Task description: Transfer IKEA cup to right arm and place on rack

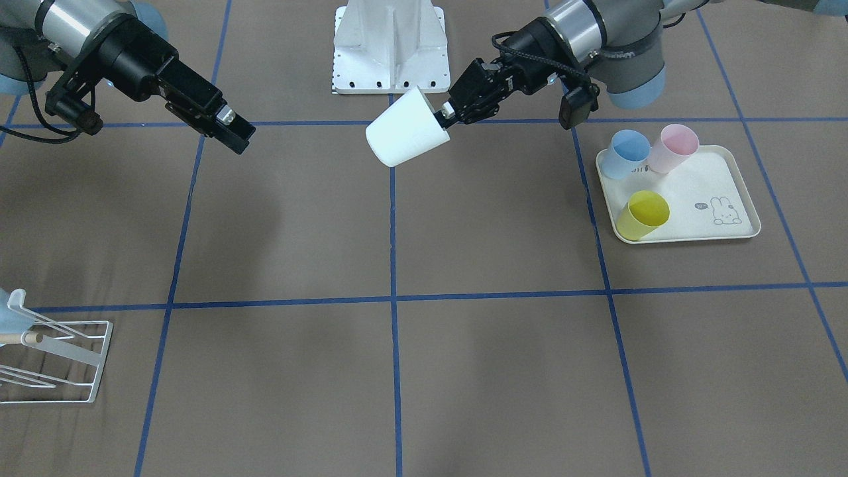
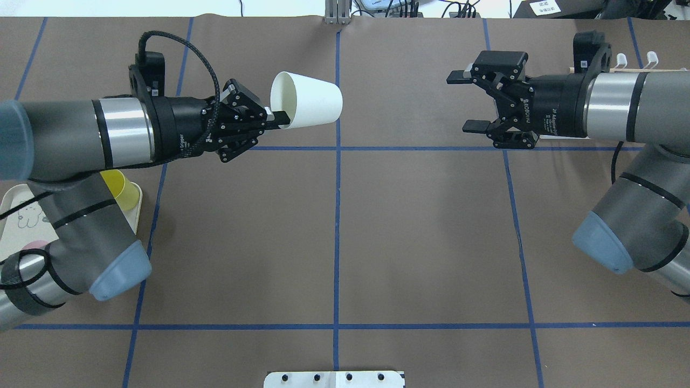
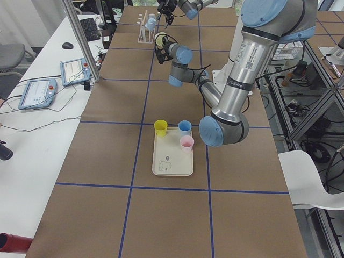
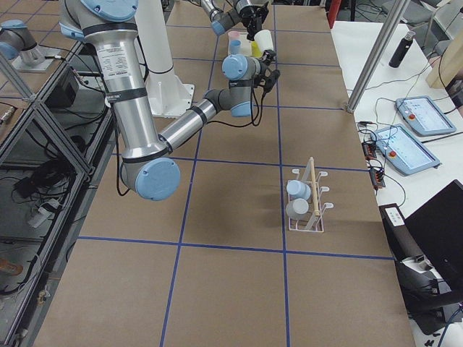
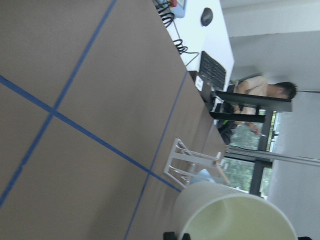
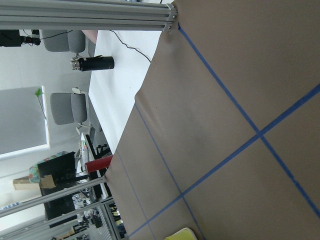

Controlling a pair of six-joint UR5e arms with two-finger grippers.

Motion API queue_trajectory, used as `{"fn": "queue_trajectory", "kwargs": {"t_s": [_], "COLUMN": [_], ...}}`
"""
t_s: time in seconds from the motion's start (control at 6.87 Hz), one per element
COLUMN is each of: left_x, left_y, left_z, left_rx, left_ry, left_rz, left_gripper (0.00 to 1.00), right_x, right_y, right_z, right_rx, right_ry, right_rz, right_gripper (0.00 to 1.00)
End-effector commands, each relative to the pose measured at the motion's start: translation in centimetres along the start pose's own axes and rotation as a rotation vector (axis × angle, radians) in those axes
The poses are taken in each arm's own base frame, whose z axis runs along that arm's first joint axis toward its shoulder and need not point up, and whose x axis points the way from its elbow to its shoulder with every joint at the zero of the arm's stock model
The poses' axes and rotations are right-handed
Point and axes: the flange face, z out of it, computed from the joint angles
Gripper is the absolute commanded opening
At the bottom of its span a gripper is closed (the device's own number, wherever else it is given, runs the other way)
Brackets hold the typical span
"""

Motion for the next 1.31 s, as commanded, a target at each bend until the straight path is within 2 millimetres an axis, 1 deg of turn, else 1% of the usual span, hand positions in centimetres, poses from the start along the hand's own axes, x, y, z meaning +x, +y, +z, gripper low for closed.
{"fn": "queue_trajectory", "kwargs": {"t_s": [0.0, 0.15, 0.29, 0.44, 0.73, 1.02, 1.17], "left_x": [0.5, 1.1, 1.6, 1.6, 1.8, 1.0, 1.2], "left_y": [2.1, 2.3, 2.7, 2.7, 2.9, 4.1, 4.3], "left_z": [3.1, 4.8, 5.8, 5.8, 6.0, 6.4, 6.6], "left_rx": [-0.009, -0.012, -0.017, -0.018, -0.020, -0.040, -0.044], "left_ry": [0.092, 0.098, 0.100, 0.100, 0.101, 0.090, 0.093], "left_rz": [-0.036, -0.037, -0.038, -0.039, -0.040, -0.048, -0.049], "left_gripper": [0.00, 0.00, 0.00, 0.00, 0.00, 0.00, 0.00], "right_x": [-2.2, -2.1, -2.2, -1.8, -1.7, -1.7, -1.6], "right_y": [1.3, 1.9, 3.0, 3.4, 3.5, 3.5, 3.5], "right_z": [0.9, 1.7, 2.7, 3.1, 3.3, 3.4, 3.5], "right_rx": [-0.005, 0.004, -0.004, -0.006, -0.009, -0.009, -0.005], "right_ry": [-0.078, -0.101, -0.113, -0.103, -0.101, -0.099, -0.103], "right_rz": [0.236, 0.288, 0.295, 0.300, 0.301, 0.301, 0.302], "right_gripper": [1.00, 1.00, 1.00, 1.00, 1.00, 1.00, 1.00]}}
